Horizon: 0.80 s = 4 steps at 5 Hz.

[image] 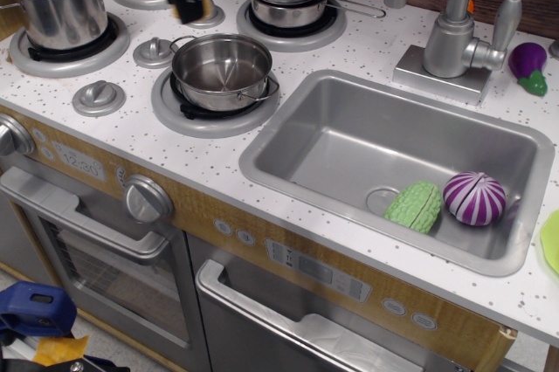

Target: Put corn in pan which is on stove

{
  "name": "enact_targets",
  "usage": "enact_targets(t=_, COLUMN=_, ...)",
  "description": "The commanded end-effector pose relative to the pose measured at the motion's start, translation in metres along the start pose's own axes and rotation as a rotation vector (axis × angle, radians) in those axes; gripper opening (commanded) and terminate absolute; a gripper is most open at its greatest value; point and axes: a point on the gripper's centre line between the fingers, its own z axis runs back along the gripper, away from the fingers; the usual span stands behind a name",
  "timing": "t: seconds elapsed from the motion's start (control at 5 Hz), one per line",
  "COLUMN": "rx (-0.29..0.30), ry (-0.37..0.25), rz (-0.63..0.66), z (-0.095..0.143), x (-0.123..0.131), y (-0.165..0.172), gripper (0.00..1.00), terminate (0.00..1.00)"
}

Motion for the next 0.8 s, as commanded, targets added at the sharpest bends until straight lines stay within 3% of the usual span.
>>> enact_targets(t=0.0, rx=0.078, ry=-0.087, rz=0.047, z=0.011, x=0.021, y=-0.019, gripper=0.0, terminate=0.0)
enact_targets(t=0.4, rx=0.114, ry=-0.108, rz=0.044, z=-0.006, x=0.007, y=-0.023, gripper=0.0, terminate=0.0)
enact_targets(t=0.6, rx=0.126, ry=-0.105, rz=0.024, z=-0.008, x=0.0, y=-0.02, gripper=1.0, terminate=0.0)
